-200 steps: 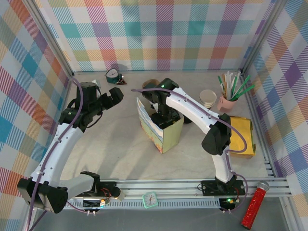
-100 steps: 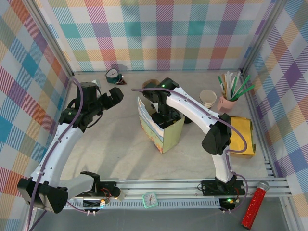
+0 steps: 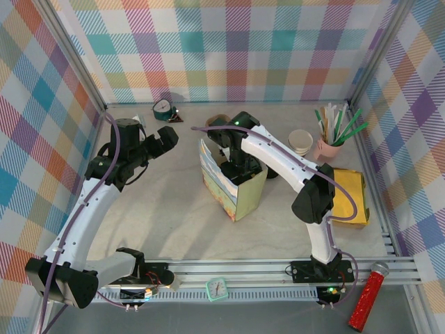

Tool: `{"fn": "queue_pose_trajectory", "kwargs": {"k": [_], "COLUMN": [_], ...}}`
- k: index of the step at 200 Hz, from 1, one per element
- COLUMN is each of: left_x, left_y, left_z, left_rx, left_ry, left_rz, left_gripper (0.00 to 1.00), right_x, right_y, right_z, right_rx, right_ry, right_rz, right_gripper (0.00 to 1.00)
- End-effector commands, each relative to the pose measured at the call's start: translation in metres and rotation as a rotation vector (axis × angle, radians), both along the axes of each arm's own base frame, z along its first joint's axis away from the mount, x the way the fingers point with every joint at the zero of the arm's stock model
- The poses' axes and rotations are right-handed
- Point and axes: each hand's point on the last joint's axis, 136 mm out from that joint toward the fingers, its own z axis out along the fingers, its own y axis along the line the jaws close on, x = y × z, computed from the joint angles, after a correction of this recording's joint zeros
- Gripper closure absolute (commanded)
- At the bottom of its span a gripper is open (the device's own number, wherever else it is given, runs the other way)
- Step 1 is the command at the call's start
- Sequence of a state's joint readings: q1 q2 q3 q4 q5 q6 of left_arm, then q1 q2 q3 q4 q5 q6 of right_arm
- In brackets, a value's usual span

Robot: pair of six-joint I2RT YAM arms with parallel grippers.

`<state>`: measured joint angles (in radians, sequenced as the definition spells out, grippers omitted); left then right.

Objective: Pack the takeout coffee

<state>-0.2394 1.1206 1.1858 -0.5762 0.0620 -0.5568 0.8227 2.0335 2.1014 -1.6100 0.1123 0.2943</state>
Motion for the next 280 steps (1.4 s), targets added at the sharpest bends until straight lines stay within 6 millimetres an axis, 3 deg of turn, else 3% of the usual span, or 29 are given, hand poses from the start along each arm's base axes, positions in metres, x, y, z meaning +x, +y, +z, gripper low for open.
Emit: {"fn": "queue_pose_trajectory", "kwargs": {"k": [1,280], "left_x": [-0.001,0.0011], "left_y": [0.0015,-0.0001], "left_z": [0.0037,0.0048], "left_rx": [-0.009,-0.011], "left_ry": [-0.015,-0.017], "left_rz": [0.0,-0.005], "left_gripper": [0.0,0.0], "right_x": [-0.0129,-0.0051], "right_y": [-0.0198,-0.0148], "right_z": [0.0126,0.0132], "right_rx": [-0.044,-0.033], "right_ry": [0.033,0.029], "right_rz": [0.007,0.017], "right_gripper": [0.3,0.3]}}
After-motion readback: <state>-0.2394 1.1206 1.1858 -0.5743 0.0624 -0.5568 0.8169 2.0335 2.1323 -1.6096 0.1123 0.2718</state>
